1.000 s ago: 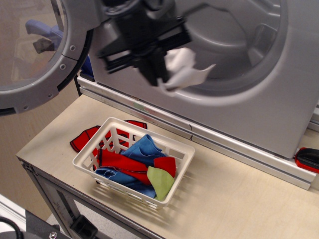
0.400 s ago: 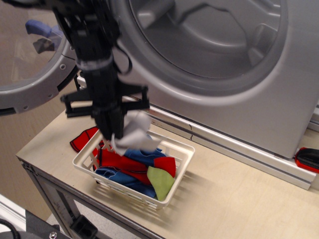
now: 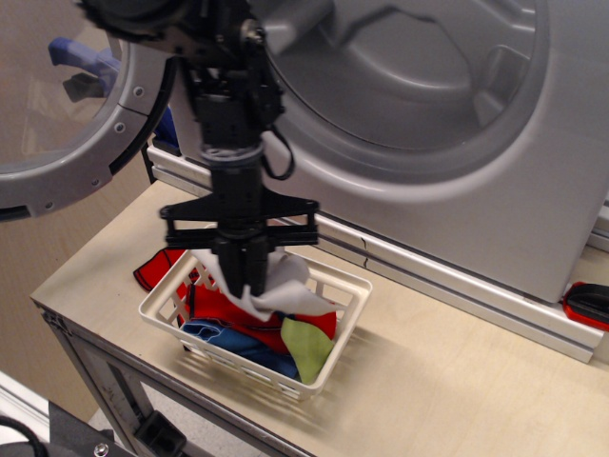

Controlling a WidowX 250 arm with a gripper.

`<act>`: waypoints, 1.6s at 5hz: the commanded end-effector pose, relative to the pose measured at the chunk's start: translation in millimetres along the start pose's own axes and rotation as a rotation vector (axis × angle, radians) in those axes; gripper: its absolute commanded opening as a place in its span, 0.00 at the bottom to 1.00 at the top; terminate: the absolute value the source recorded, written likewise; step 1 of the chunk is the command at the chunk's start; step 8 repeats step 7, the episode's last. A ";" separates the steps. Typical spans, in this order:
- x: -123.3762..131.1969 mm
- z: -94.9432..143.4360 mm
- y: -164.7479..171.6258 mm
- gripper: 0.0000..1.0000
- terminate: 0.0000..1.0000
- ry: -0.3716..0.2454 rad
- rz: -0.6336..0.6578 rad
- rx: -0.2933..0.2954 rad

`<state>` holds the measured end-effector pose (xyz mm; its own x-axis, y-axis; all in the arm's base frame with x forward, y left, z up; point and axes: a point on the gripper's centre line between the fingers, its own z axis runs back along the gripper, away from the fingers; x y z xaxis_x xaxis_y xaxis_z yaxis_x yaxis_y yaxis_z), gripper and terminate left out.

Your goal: Take clothes out of laundry machine

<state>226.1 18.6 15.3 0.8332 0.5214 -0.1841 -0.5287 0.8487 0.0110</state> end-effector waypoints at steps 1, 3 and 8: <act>7.4 33.3 -18.0 1.00 0.00 -0.056 -0.055 0.003; 13.0 56.0 -32.3 1.00 0.00 -0.189 -0.138 0.054; 38.8 101.9 -52.7 1.00 1.00 -0.230 -0.178 -0.057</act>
